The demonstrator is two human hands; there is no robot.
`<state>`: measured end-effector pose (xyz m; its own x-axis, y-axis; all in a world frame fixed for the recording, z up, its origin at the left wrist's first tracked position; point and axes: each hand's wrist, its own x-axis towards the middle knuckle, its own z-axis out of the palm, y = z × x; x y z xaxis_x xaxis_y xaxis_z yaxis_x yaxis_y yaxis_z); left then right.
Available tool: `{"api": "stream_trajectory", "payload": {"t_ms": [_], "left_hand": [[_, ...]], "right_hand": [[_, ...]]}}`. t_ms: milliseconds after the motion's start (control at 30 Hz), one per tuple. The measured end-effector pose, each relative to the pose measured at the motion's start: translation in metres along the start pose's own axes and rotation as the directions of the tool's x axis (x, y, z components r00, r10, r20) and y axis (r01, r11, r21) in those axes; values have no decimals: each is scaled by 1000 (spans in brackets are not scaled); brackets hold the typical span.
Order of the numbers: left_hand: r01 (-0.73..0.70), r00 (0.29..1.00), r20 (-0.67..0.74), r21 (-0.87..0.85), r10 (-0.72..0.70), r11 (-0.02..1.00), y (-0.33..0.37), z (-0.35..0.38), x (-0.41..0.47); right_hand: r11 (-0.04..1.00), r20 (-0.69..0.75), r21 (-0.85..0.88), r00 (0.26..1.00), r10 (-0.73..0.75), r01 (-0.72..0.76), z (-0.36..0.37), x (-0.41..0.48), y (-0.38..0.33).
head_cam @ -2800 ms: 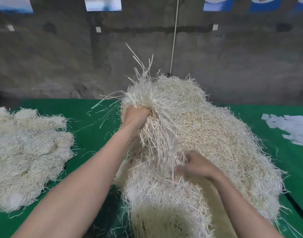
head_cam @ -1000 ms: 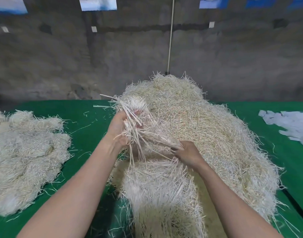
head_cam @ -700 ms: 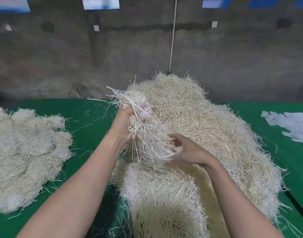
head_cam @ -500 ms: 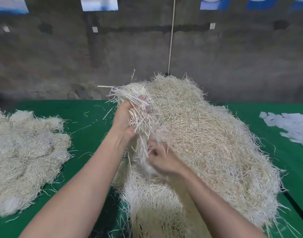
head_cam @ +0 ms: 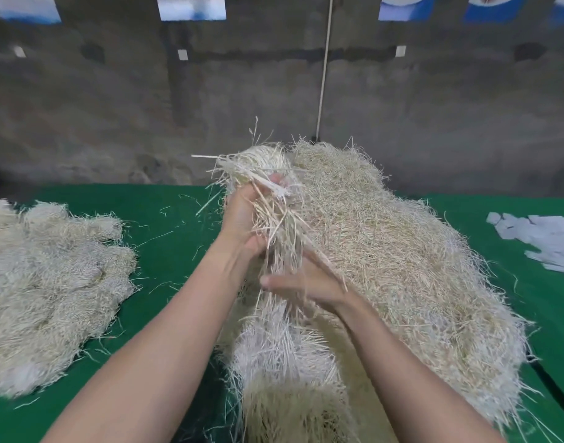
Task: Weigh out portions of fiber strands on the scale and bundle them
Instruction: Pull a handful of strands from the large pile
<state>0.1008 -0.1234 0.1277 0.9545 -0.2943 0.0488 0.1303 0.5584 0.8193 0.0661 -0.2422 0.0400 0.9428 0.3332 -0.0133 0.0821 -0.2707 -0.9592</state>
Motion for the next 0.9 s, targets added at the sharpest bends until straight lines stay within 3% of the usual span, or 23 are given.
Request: {"api": "stream_trajectory", "payload": {"t_ms": [67, 133, 167, 200, 233, 267, 300, 333, 367, 400, 433, 467, 500, 567, 633, 733, 767, 833, 867, 900], "left_hand": [[-26, 998, 56, -10, 26, 1000, 10, 0, -3], [-110, 987, 149, 320, 65, 941, 22, -16, -2], [-143, 975, 220, 599, 10, 788, 26, -26, -1], [-140, 965, 237, 828, -113, 543, 25, -37, 2], [-128, 929, 218, 947, -298, 294, 18, -42, 2], [-150, 860, 174, 985, -479, 88, 5, -43, 0], [-194, 791, 124, 980, -600, -53, -12, -43, -1], [-218, 770, 71, 963, -634, -157, -32, -45, 0], [-213, 810, 29, 945, -586, -248, -47, -47, 1], [-196, 894, 32, 925, -447, -325, -56, -51, 4], [-185, 969, 98, 899, -228, -398, -59, -55, 9], [-149, 986, 165, 884, -3, -444, -58, -57, 13], [-110, 958, 209, 900, 197, -421, -55, -61, 18], [-99, 871, 181, 975, 456, -200, -55, -67, 25], [-122, 835, 69, 991, 545, 62, -58, -68, 27], [-112, 791, -207, 877, 576, 468, -66, -62, 24], [-75, 780, -333, 791, 530, 607, -68, -59, 24], [65, 795, -554, 483, 247, 873, -68, -51, 24], [130, 822, -569, 247, 36, 960, -68, -44, 23], [191, 848, -504, 0, -165, 982, -67, -36, 19]], "right_hand": [[972, -22, -223, 998, 67, -70, 15, 8, 11], [978, -267, -122, 954, 134, -172, 4, 7, 24], [976, -373, 7, 905, 205, -218, -6, 3, 29], [970, -447, 126, 861, 244, -209, -14, 0, 32], [960, -495, 223, 828, 262, -170, -22, -3, 31], [953, -531, 277, 808, 256, -120, -27, -2, 28], [955, -548, 281, 801, 239, -93, -28, -1, 23], [967, -559, 240, 802, 209, -85, -28, -1, 19], [976, -562, 194, 805, 189, -94, -27, 0, 17], [983, -562, 148, 809, 171, -105, -27, -1, 19], [986, -557, 98, 814, 164, -132, -26, -4, 22], [988, -549, 34, 823, 144, -150, -25, -9, 28], [987, -530, -13, 838, 128, -159, -22, -13, 35], [984, -483, -48, 866, 127, -171, -12, -19, 48], [969, -466, -148, 878, 111, -200, -3, -21, 56], [859, -417, -476, 908, -31, -189, -6, -21, 68], [814, -396, -553, 915, -71, -176, -9, -20, 71], [764, -353, -630, 927, -124, -138, -10, -20, 75], [752, -331, -648, 934, -136, -120, -8, -19, 77], [753, -320, -650, 936, -145, -106, -5, -18, 79]]}}
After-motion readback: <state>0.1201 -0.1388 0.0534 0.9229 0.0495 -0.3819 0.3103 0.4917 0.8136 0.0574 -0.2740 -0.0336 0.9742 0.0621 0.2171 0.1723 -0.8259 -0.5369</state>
